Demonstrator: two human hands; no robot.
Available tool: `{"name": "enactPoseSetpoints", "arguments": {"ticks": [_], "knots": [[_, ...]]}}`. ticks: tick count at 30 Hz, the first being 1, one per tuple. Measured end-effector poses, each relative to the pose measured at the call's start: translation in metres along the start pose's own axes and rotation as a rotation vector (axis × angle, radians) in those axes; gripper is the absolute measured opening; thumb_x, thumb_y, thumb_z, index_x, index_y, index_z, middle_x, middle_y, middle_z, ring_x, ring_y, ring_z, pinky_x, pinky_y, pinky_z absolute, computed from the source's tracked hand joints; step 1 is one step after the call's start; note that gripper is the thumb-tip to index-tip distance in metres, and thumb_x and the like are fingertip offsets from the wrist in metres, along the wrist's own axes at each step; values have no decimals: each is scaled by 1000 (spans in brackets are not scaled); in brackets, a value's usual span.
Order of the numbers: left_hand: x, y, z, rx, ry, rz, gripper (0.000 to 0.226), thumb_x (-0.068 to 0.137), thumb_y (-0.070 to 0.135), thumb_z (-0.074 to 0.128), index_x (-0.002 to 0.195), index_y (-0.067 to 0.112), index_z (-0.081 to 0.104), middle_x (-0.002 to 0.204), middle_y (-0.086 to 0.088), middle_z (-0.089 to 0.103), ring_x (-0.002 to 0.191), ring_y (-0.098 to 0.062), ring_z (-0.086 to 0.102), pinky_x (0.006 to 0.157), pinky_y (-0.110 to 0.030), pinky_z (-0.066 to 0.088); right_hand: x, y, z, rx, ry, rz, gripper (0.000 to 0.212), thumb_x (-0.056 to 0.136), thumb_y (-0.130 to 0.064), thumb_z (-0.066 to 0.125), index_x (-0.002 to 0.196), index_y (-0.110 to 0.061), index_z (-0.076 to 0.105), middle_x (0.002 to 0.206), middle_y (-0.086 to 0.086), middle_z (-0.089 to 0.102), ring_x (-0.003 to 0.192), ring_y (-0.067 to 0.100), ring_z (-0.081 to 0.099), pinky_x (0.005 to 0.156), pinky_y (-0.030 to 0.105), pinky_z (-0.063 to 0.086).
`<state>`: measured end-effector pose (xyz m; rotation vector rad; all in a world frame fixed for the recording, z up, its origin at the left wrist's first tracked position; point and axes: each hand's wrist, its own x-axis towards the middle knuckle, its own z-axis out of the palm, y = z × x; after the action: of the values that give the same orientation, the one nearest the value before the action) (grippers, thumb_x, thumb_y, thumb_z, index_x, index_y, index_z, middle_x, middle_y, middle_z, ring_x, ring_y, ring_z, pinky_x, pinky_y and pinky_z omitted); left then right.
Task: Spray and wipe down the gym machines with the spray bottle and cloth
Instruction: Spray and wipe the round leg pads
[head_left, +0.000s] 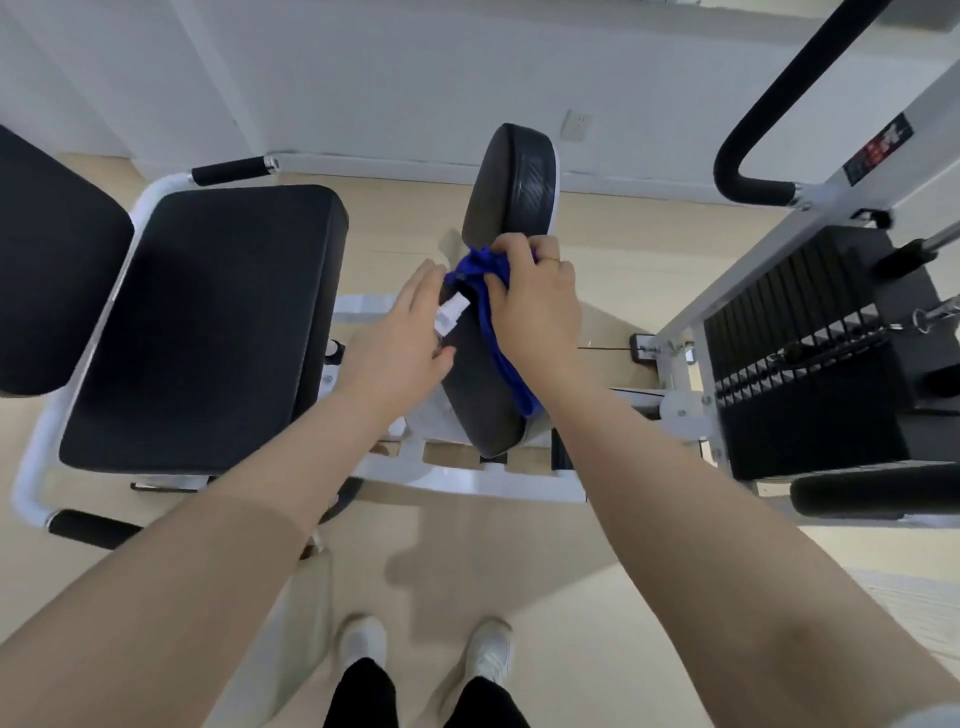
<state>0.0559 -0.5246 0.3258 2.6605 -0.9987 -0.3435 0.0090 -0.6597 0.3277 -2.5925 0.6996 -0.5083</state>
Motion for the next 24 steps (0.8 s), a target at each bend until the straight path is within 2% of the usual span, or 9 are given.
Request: {"name": "enactPoseSetpoints", "arguments": {"ticks": [6, 9, 12, 14, 15, 16, 18, 21, 24], "knots": [[48, -3, -13, 65, -141, 167, 93, 81, 39, 68, 149, 21, 7, 159, 6, 7, 116, -28, 54, 76, -36, 48, -99, 43, -16, -8, 8, 40, 18, 85, -28, 51, 101, -20, 52, 114, 14, 55, 90, 37, 56, 54, 37, 52], [74, 12, -23, 149, -241, 334, 96, 79, 43, 69, 150, 26, 7, 158, 10, 9, 121, -25, 50, 76, -30, 39, -103, 38, -11, -26, -16, 111, 23, 82, -27, 54, 102, -15, 56, 111, 15, 57, 90, 36, 58, 53, 37, 53], [90, 17, -29, 269, -346, 545, 98, 75, 50, 69, 149, 32, 7, 157, 17, 4, 129, -17, 44, 82, -31, 45, -76, 37, -11, -86, 35, 113, 30, 84, -32, 45, 104, -13, 57, 111, 17, 57, 87, 37, 57, 59, 37, 52], [95, 20, -33, 349, -400, 670, 98, 74, 49, 70, 148, 35, 8, 156, 18, 10, 126, -12, 46, 79, -29, 44, -50, 41, -13, -164, 45, 64, 31, 84, -31, 44, 104, -13, 59, 109, 16, 57, 83, 36, 55, 56, 36, 51], [97, 21, -35, 343, -413, 721, 97, 73, 47, 71, 148, 37, 10, 152, 19, 26, 116, -10, 52, 73, -26, 43, -38, 41, -14, -216, 51, 51, 29, 83, -29, 47, 104, -13, 60, 107, 16, 58, 81, 35, 55, 53, 35, 50], [99, 22, -35, 290, -415, 756, 95, 72, 45, 73, 146, 39, 15, 134, 21, 47, 99, -6, 57, 66, -24, 41, -31, 40, -15, -242, 73, 67, 26, 83, -25, 52, 103, -12, 62, 106, 15, 59, 80, 36, 55, 51, 34, 50], [100, 24, -35, 174, -431, 784, 91, 68, 42, 76, 142, 40, 24, 93, 19, 58, 79, -3, 56, 60, -26, 42, -38, 36, -14, -210, 131, 189, 22, 83, -19, 61, 105, -11, 62, 108, 15, 58, 83, 37, 54, 53, 34, 49], [103, 28, -31, 269, -457, 855, 86, 70, 46, 73, 141, 36, 26, 123, 14, 56, 106, -15, 58, 79, -37, 51, -89, 21, -2, -172, 140, 284, 25, 86, -30, 52, 107, -15, 54, 106, 12, 58, 80, 32, 58, 51, 29, 46], [109, 37, -32, 327, -487, 823, 62, 71, 44, 69, 125, 26, 45, 111, 8, 57, 102, -18, 56, 76, -38, 50, -108, 11, 10, -157, 99, 371, 29, 86, -35, 42, 107, -18, 51, 102, 10, 59, 69, 28, 61, 46, 18, 32]]}}
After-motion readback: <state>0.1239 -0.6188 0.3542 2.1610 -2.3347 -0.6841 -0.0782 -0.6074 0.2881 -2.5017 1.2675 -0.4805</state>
